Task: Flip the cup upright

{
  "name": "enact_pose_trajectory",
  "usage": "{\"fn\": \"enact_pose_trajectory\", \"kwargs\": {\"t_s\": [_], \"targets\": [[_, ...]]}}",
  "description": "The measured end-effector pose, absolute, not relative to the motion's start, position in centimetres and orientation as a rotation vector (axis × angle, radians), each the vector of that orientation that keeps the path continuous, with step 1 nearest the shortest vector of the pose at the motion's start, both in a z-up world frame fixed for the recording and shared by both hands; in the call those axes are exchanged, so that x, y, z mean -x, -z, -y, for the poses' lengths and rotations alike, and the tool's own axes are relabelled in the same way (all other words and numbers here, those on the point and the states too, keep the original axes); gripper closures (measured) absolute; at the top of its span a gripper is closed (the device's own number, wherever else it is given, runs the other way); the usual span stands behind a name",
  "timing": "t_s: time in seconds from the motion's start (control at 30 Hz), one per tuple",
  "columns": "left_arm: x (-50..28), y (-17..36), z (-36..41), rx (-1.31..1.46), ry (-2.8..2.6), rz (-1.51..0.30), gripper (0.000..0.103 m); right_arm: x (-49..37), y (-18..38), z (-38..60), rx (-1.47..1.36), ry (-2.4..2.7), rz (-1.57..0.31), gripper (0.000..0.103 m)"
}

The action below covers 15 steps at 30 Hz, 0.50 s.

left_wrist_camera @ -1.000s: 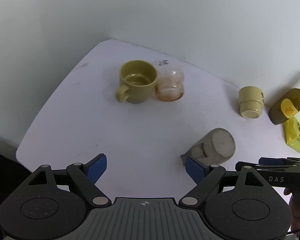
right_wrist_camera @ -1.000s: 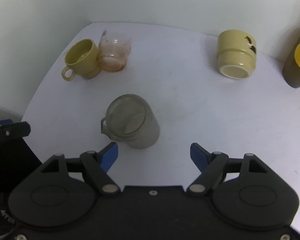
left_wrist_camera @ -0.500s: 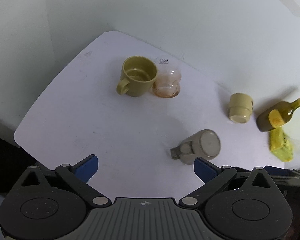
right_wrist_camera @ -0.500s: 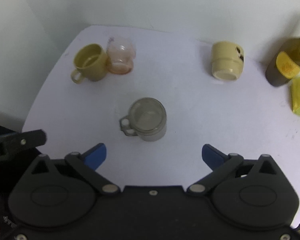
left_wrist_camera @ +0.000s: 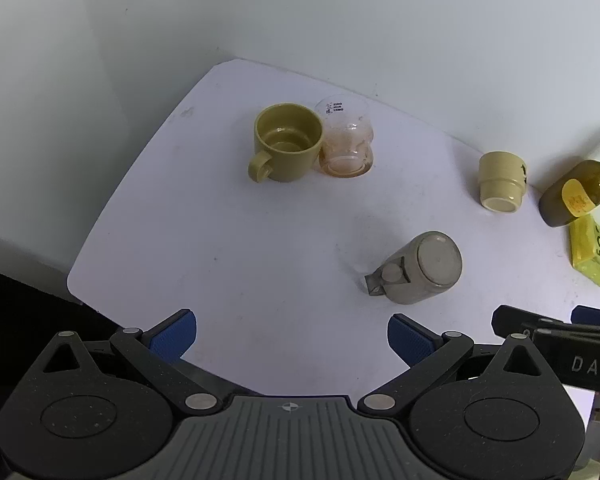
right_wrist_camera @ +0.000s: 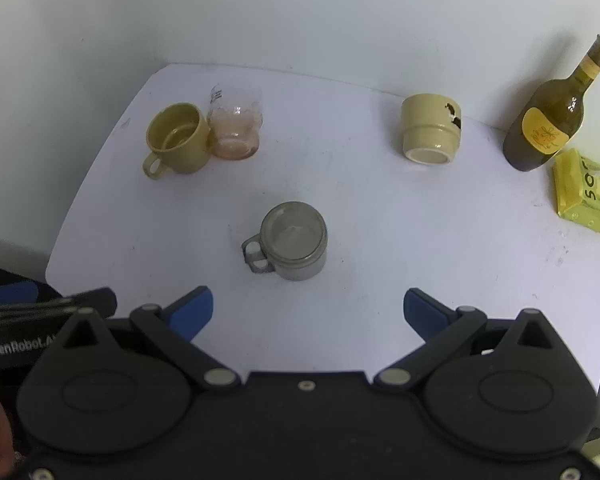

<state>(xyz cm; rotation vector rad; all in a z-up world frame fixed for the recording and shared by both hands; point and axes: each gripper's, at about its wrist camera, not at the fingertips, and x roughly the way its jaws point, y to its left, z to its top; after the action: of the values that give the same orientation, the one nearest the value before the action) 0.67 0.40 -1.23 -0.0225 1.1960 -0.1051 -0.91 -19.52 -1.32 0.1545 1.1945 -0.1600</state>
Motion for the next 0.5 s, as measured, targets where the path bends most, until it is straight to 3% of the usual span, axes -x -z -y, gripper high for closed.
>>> {"fn": "enact_pose_trajectory", "kwargs": {"t_s": [0.5], "targets": [[-0.41,0.88,0.29,-0.003,0.097,-1.186,0.0,0.97,0.64,18.85,-0.119,0.13,-1.179,0.001]]}}
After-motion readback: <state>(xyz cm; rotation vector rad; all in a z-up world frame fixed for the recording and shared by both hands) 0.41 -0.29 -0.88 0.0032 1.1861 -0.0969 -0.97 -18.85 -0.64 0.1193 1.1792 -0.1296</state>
